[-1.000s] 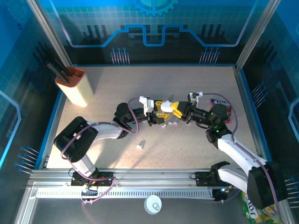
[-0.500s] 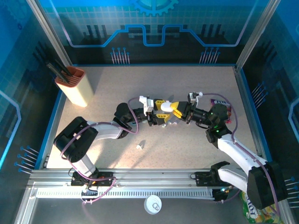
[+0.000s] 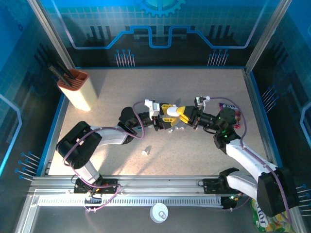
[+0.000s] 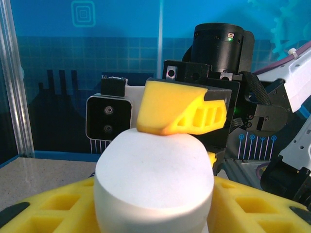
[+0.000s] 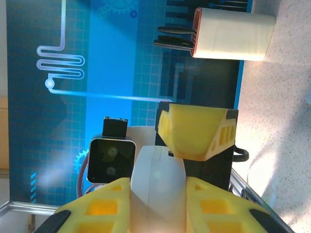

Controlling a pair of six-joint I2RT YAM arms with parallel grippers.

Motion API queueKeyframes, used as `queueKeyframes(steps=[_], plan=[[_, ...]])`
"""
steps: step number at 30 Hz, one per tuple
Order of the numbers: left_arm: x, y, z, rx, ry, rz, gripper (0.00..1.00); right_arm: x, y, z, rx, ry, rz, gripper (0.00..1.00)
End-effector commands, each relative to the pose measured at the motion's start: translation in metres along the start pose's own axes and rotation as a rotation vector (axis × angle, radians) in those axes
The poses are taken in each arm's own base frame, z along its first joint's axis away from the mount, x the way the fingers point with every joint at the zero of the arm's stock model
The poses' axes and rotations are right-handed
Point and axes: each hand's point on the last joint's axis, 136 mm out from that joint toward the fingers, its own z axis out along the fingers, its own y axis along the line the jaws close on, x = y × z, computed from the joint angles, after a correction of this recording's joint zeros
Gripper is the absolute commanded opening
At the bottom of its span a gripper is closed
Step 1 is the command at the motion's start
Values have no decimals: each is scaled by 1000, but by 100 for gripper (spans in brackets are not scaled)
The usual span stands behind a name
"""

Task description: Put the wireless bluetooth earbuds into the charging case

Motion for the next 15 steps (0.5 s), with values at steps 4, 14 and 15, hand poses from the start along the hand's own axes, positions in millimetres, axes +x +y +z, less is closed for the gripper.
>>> queueKeyframes(steps=[4, 14, 15], plan=[[-26, -2, 3, 12, -61, 38, 47, 0, 12, 4, -23, 1, -42, 10], [-24, -4, 2, 13, -55, 43, 35, -1, 12, 4, -9, 0, -53, 41], [-22, -4, 1, 11, -51, 43, 35, -3, 12, 2, 1, -11, -71, 53]])
